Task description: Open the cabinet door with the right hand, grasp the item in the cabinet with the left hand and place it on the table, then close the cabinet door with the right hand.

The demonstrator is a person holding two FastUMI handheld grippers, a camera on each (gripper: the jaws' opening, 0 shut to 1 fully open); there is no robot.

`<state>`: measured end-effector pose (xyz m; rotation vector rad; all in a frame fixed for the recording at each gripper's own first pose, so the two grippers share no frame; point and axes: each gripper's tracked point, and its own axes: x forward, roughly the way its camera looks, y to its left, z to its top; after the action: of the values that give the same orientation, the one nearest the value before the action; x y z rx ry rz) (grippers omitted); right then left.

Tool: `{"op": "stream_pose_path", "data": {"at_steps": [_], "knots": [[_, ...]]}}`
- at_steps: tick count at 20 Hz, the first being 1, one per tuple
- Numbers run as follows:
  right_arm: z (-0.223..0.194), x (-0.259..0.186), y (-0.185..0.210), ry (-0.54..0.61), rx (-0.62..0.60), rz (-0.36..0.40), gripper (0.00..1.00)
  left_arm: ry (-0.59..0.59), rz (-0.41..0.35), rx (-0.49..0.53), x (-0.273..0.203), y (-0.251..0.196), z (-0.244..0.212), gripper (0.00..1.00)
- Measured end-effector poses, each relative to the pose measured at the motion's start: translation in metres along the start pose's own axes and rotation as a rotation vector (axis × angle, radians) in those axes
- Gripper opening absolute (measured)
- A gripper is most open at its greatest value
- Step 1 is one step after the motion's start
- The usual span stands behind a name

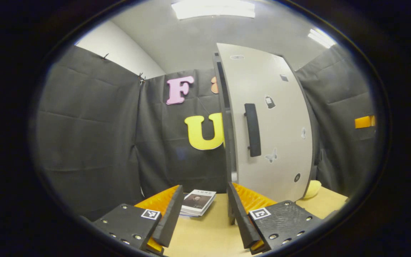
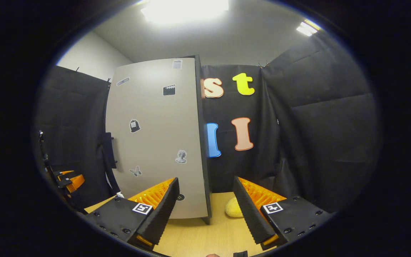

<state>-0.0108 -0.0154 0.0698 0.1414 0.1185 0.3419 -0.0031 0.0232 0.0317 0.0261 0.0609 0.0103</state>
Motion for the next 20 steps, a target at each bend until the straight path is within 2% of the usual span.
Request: {"op": "stream_pose_path", "data": {"at_steps": [1, 2, 3, 4, 9, 20], "knots": [[-0.002, -0.001, -0.004, 0.001, 0.01, -0.004, 0.96, -0.004, -0.003, 0.005, -0.001, -0.004, 0.003, 0.75], [-0.003, -0.003, -0.009, 0.002, 0.017, -0.009, 0.96, -0.007, -0.008, 0.008, -0.002, -0.008, 0.005, 0.74], [-0.005, -0.004, -0.014, 0.003, 0.023, -0.015, 0.92, -0.007, -0.012, 0.008, -0.003, -0.012, 0.007, 0.74], [-0.005, -0.006, -0.019, 0.003, 0.025, -0.02, 0.96, -0.008, -0.015, 0.007, -0.004, -0.014, 0.008, 0.74], [-0.005, -0.01, -0.032, -0.011, 0.033, -0.028, 0.98, -0.012, -0.021, 0.013, -0.005, -0.023, 0.015, 0.75], [-0.007, -0.013, -0.029, -0.011, 0.019, -0.034, 0.98, -0.023, -0.025, 0.028, -0.014, -0.02, 0.017, 0.75]]}}
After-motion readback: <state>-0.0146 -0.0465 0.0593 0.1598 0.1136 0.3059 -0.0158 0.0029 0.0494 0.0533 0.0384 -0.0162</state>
